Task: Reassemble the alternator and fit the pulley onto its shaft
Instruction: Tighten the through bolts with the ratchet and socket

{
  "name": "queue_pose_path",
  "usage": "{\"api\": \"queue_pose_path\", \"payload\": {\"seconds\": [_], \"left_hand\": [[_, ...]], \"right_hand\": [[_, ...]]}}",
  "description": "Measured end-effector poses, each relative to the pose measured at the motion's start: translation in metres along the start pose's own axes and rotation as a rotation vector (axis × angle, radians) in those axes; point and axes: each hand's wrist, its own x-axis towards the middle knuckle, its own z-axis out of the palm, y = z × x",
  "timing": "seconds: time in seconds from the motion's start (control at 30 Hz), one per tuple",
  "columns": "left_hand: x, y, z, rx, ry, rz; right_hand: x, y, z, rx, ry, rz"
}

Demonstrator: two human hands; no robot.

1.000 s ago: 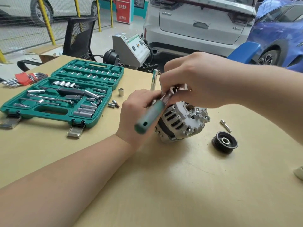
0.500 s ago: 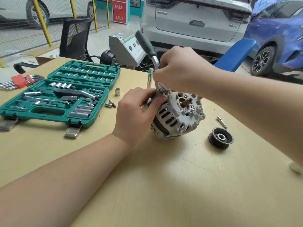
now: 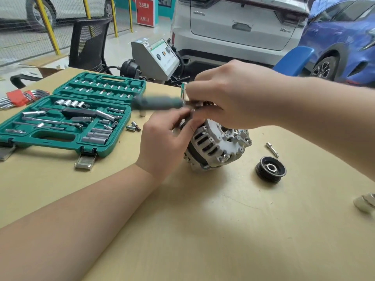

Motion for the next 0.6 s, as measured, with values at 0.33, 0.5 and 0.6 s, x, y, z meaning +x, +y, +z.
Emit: {"api": "queue_pose_path", "payload": {"seconds": [0.33, 0.5, 0.6], "left_hand": [[0.004, 0.0, -0.003, -0.089, -0.043, -0.135], [0.005, -0.002, -0.003, -0.077, -0.046, -0.124], [0.004, -0.001, -0.003, -0.068, -0.041, -0.107]], "right_hand": [[0.033, -0.007, 0.011, 0.316, 0.041, 0.587], [0.039, 0.0, 0.01, 0.627, 0.028, 0.77], [0.029, 0.004, 0.006, 0.468, -0.012, 0.549]]}}
